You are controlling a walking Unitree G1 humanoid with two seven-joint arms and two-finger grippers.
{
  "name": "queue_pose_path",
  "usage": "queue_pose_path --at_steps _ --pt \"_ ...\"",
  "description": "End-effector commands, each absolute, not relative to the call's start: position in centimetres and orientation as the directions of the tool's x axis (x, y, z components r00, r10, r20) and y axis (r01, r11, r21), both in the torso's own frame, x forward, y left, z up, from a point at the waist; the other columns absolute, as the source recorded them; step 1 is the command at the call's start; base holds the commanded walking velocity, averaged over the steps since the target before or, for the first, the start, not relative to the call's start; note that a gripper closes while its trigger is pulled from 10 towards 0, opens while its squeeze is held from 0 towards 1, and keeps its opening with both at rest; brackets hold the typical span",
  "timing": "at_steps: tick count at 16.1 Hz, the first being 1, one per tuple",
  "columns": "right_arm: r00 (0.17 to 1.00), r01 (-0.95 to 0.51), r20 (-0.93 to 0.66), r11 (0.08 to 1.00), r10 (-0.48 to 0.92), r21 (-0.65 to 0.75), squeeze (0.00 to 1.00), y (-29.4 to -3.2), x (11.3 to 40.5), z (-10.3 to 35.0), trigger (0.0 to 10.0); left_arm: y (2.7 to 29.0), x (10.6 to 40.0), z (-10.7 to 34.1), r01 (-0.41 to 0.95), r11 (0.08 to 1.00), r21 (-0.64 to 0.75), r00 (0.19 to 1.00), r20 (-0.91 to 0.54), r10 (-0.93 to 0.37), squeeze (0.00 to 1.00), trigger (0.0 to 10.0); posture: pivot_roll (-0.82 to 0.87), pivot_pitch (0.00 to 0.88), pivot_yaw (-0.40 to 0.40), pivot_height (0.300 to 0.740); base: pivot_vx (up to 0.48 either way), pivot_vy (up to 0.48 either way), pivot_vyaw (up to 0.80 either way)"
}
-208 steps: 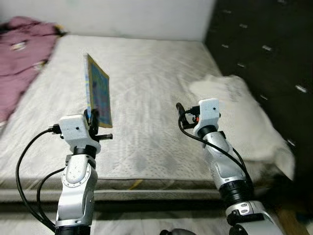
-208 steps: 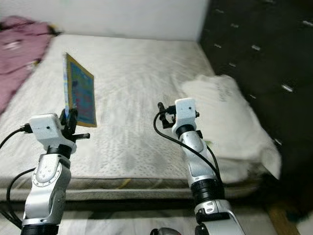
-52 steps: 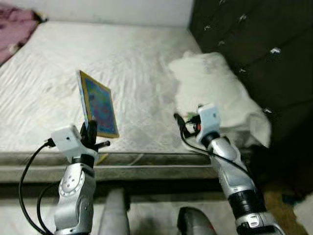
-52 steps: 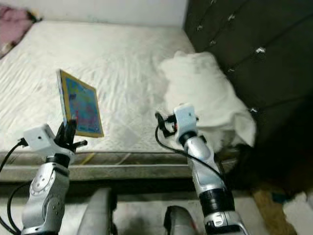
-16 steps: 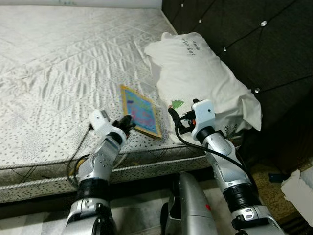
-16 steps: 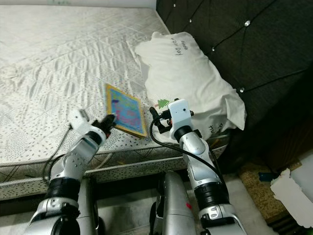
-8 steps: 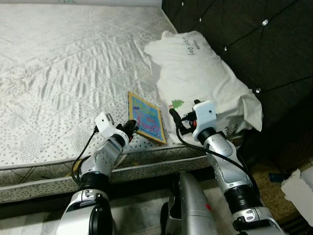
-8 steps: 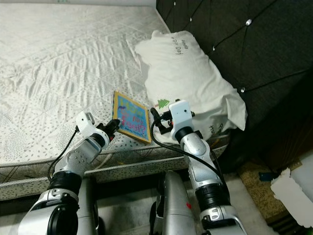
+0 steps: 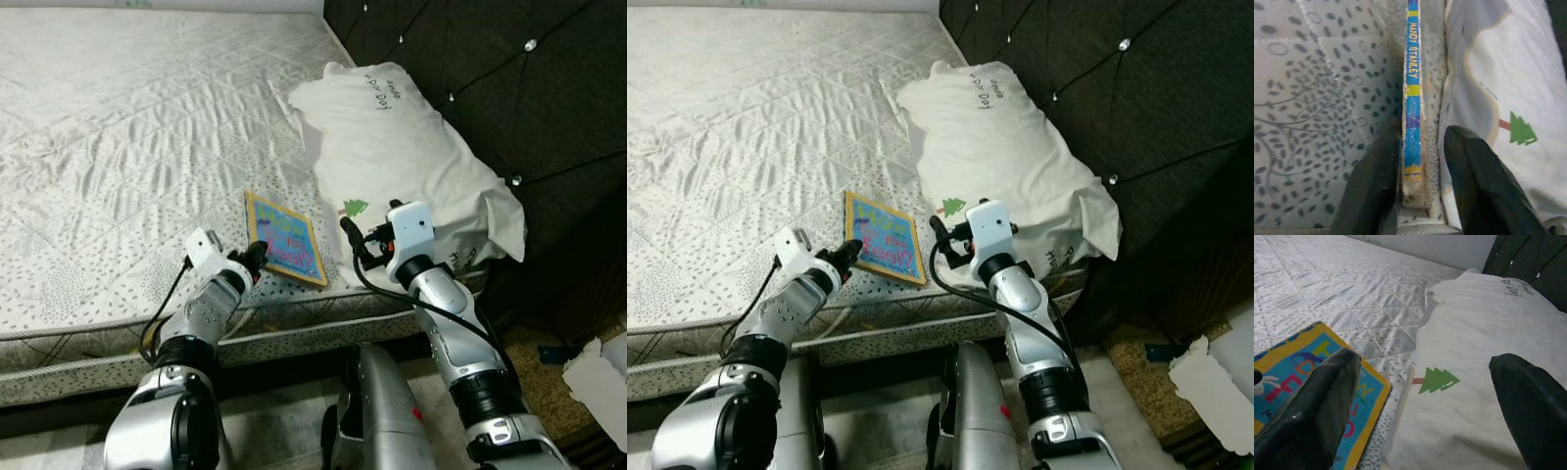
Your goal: Clean up the room
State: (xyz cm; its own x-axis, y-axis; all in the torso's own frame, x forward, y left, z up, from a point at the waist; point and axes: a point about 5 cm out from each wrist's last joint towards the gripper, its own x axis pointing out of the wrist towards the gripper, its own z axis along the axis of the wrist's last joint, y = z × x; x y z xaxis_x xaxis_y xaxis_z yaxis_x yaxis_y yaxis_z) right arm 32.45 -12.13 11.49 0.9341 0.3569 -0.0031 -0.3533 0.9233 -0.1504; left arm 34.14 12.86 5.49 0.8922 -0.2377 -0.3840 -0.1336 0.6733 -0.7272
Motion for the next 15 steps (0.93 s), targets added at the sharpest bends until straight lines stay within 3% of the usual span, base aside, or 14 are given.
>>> queue_pose_path --at_steps 1,15 --pt "0.939 -0.338 0.006 0.927 0.343 -0.161 0.0 -12.5 32.6 11.8 10.0 12.5 34.7 6.0 -0.132 0.693 -0.709 0.889 -0.393 -0.234 1.0 10.0 -0.01 0.071 -0.077 0.535 0.0 0.0 0.0" --pt "0.941 -0.334 0.008 0.929 0.339 -0.158 0.0 -12.1 33.1 11.7 10.0 15.8 34.7 6.0 -0.235 0.771 -0.592 0.886 -0.456 -0.08 1.0 10.0 0.01 0.044 -0.064 0.535 0.0 0.0 0.0"
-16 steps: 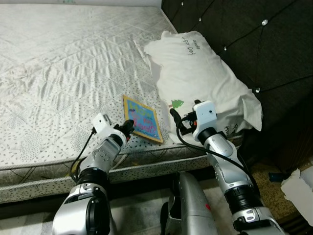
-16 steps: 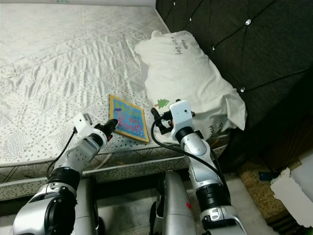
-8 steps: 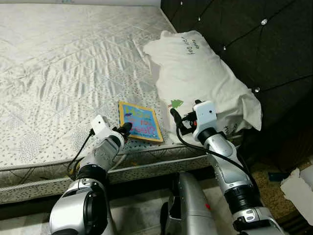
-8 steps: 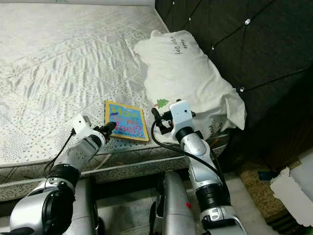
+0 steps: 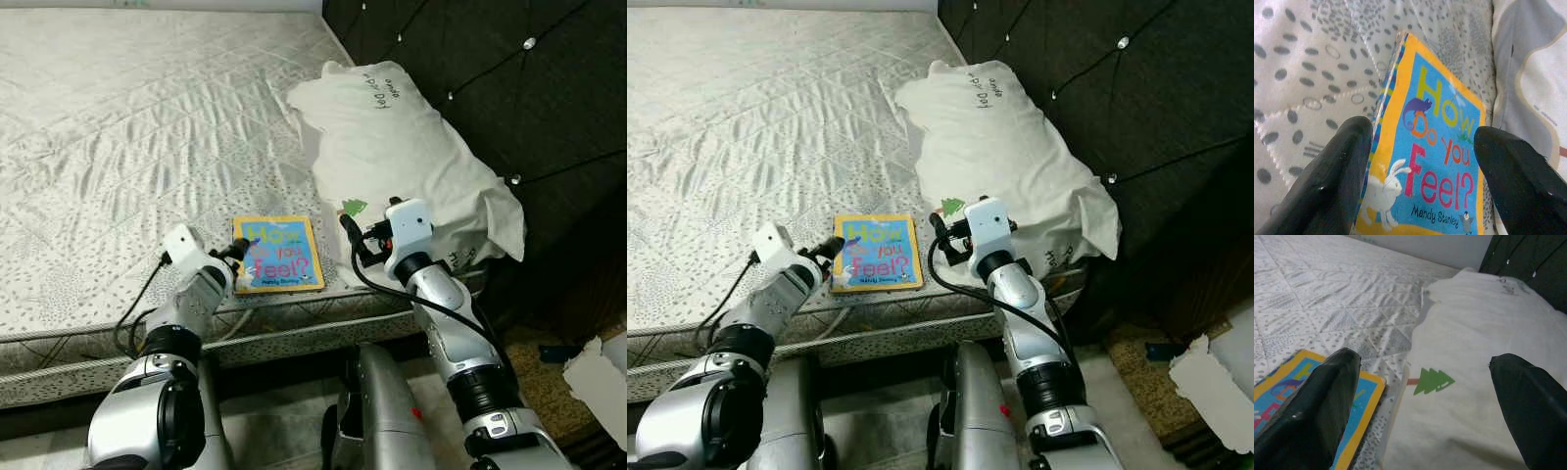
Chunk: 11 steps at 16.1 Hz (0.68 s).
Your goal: Clean up the room
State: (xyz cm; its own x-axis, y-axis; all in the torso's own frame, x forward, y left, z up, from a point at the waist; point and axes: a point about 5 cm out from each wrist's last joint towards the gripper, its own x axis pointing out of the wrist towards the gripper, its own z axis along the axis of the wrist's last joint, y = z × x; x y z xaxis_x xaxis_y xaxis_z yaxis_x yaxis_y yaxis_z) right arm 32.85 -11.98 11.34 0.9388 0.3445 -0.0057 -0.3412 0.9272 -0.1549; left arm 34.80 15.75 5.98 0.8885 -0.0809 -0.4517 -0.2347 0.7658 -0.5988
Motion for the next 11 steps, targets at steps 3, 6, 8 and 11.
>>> queue_pose_path --at_steps 3,6,8,11 --pt "0.94 -0.334 0.013 0.929 0.341 -0.16 0.0 -11.9 33.5 11.9 10.0 16.7 34.5 6.3 -0.238 0.788 -0.568 0.897 -0.439 -0.046 1.0 10.0 0.02 0.026 -0.062 0.535 0.0 0.0 0.0" --pt "0.941 -0.329 0.019 0.93 0.337 -0.163 0.0 -11.8 34.0 12.0 10.0 17.5 34.0 7.9 -0.211 0.828 -0.519 0.94 -0.341 0.026 1.0 10.0 0.04 0.0 -0.058 0.535 0.0 0.0 0.0" --pt "0.943 -0.323 0.036 0.933 0.332 -0.159 0.0 -11.5 34.5 12.3 10.0 18.5 32.1 9.3 -0.215 0.878 -0.427 0.96 -0.259 0.109 1.0 10.0 0.07 0.0 -0.049 0.535 0.0 0.0 0.0" --pt "0.947 -0.311 0.045 0.94 0.319 -0.139 0.0 -11.1 35.5 12.8 10.0 19.7 30.6 11.1 -0.222 0.913 -0.343 0.972 -0.156 0.178 1.0 10.0 0.09 0.0 -0.045 0.535 0.0 0.0 0.0"
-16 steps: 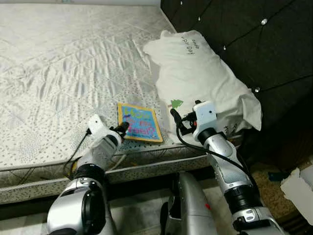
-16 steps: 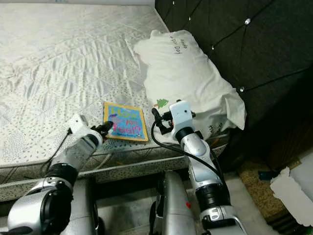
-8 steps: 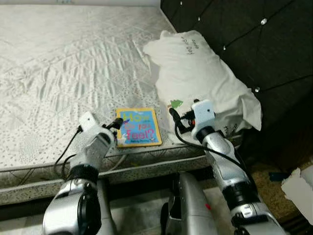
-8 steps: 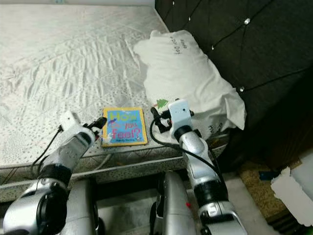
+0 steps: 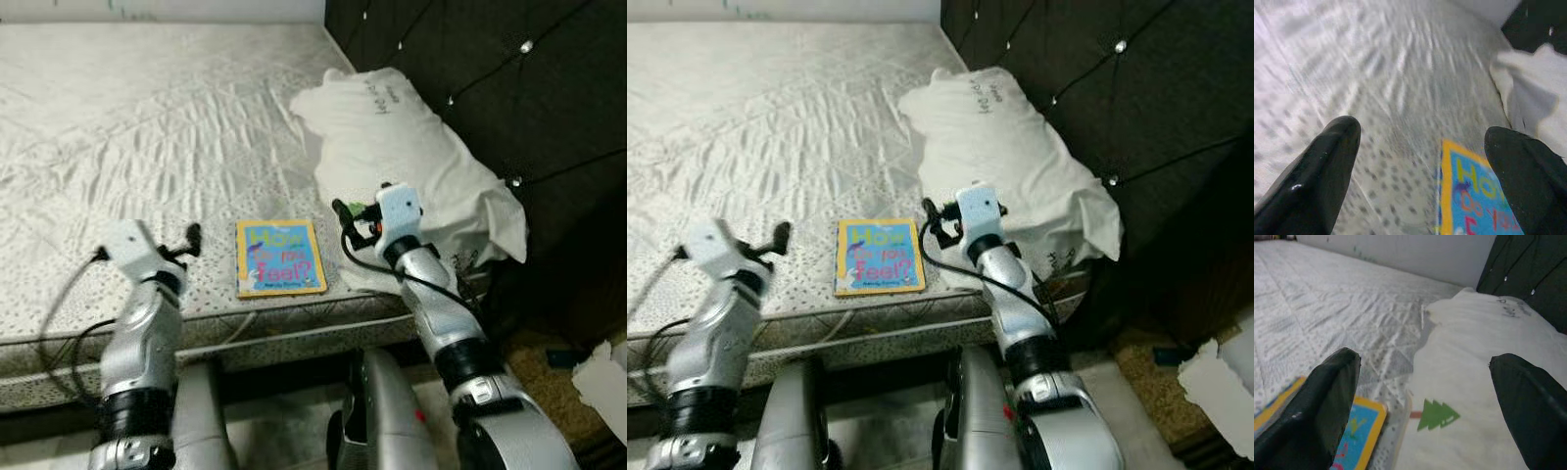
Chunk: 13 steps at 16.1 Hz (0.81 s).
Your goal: Clean up the room
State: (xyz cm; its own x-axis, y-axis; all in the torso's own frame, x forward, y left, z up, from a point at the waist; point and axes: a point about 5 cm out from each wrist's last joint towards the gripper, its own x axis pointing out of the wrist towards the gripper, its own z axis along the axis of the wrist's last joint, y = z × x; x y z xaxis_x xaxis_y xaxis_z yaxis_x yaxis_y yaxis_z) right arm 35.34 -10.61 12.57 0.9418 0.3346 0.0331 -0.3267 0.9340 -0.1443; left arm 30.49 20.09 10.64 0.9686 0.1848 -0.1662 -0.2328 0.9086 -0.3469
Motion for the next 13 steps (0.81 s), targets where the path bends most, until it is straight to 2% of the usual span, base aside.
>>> queue_pose_path --at_steps 1,3,6,7,9,10,13 --pt "0.95 -0.301 0.041 0.945 0.308 -0.124 0.0 -11.0 35.8 12.9 10.0 20.3 30.3 11.5 -0.234 0.919 -0.317 0.971 -0.114 0.208 1.0 10.0 0.09 0.0 -0.044 0.535 0.0 0.0 0.0" --pt "0.957 -0.282 0.048 0.958 0.285 -0.05 0.0 -11.0 36.4 13.5 10.0 22.1 29.1 12.3 -0.302 0.931 -0.204 0.952 -0.017 0.305 1.0 10.0 0.11 0.0 -0.041 0.535 0.0 0.0 0.0" --pt "0.961 -0.271 0.073 0.96 0.266 0.075 0.0 -11.3 36.2 13.9 10.0 23.1 26.9 12.3 -0.445 0.896 0.014 0.896 0.02 0.444 1.0 10.0 0.11 0.0 -0.046 0.535 0.0 0.0 0.0" --pt "0.955 -0.287 0.099 0.954 0.279 0.083 0.0 -11.1 36.0 14.2 10.0 22.7 27.0 12.8 -0.436 0.899 0.028 0.9 0.034 0.436 0.0 10.0 0.11 0.0 -0.049 0.535 0.0 0.0 0.0" --pt "0.951 -0.295 0.119 0.952 0.284 0.079 0.0 -10.9 36.0 14.5 10.0 22.1 27.3 13.3 -0.409 0.91 0.069 0.912 0.056 0.405 0.0 10.0 0.11 0.0 -0.056 0.549 0.0 0.0 0.0" --pt "0.951 -0.296 0.126 0.951 0.284 0.087 0.0 -10.8 36.2 14.8 10.0 21.2 27.8 13.7 -0.307 0.952 0.004 0.948 0.096 0.305 0.0 10.0 0.1 0.0 -0.064 0.563 0.0 0.0 0.0" --pt "0.948 -0.296 0.149 0.95 0.281 0.094 0.0 -10.8 36.3 15.8 10.0 20.9 28.0 14.2 -0.322 0.947 -0.016 0.94 0.114 0.322 0.0 10.0 0.09 0.0 -0.052 0.6 0.0 0.0 0.0"
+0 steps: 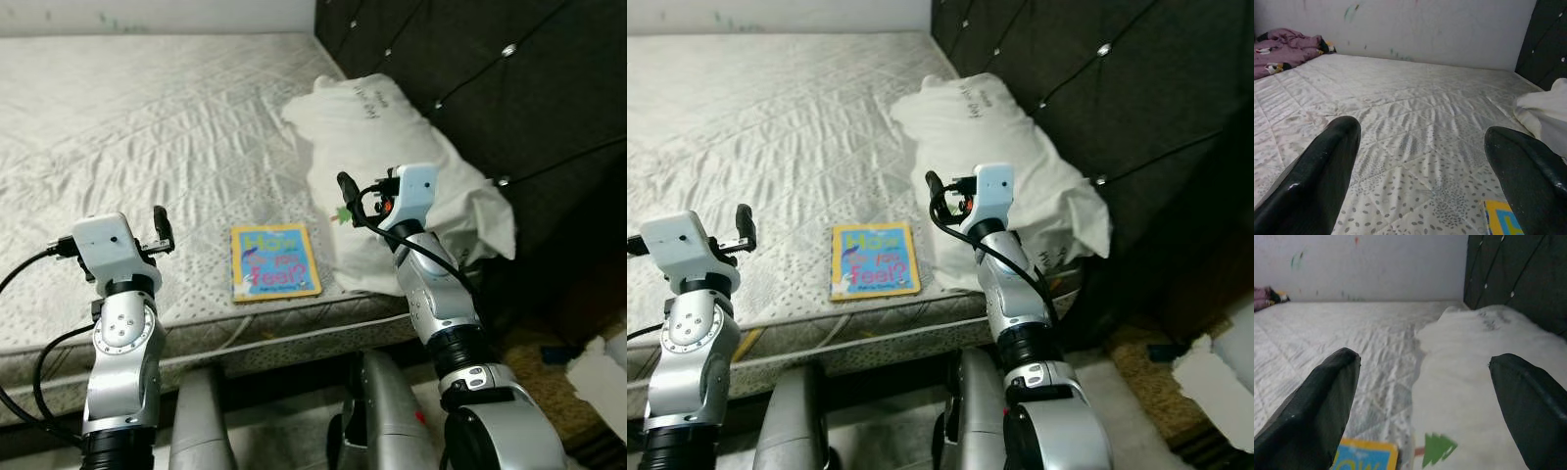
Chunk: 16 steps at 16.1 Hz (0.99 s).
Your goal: Clean up the room
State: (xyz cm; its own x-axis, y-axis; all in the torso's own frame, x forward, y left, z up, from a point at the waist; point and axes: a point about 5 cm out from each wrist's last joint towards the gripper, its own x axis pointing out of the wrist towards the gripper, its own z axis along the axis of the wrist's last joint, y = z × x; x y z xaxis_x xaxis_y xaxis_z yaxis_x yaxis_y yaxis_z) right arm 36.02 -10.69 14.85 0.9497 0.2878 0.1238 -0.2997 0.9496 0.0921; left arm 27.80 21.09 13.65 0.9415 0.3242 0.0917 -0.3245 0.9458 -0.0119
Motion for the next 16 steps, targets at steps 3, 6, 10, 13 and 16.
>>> queue_pose_path --at_steps 3,6,10,13,16 --pt "0.96 -0.257 0.149 0.958 0.238 0.125 0.0 -11.1 36.4 15.9 10.0 21.1 28.2 14.6 -0.303 0.953 0.019 0.946 0.124 0.299 0.0 10.0 0.08 0.0 -0.028 0.633 0.0 0.0 0.0" --pt "0.966 -0.236 0.138 0.963 0.218 0.127 0.0 -11.1 35.5 14.9 10.0 21.1 28.3 15.3 -0.241 0.97 0.018 0.959 0.156 0.236 0.0 10.0 0.08 0.0 0.01 0.67 0.0 0.0 0.0" --pt "0.966 -0.244 0.116 0.963 0.231 0.112 0.0 -10.9 34.3 14.1 10.0 19.7 27.8 15.9 -0.23 0.971 0.068 0.958 0.193 0.214 0.0 10.0 0.09 0.0 0.006 0.713 0.0 0.0 0.0" --pt "0.97 -0.231 0.105 0.967 0.22 0.105 0.0 -11.1 34.7 14.1 10.0 19.5 27.4 15.2 -0.188 0.98 0.068 0.971 0.166 0.174 0.0 10.0 0.1 0.0 0.007 0.74 0.0 0.0 0.0" --pt "0.969 -0.231 0.109 0.968 0.22 0.097 0.0 -10.9 35.0 14.5 10.0 19.5 27.3 15.1 -0.209 0.977 0.037 0.965 0.171 0.2 0.0 10.0 0.09 0.0 -0.006 0.74 0.0 0.0 0.0"
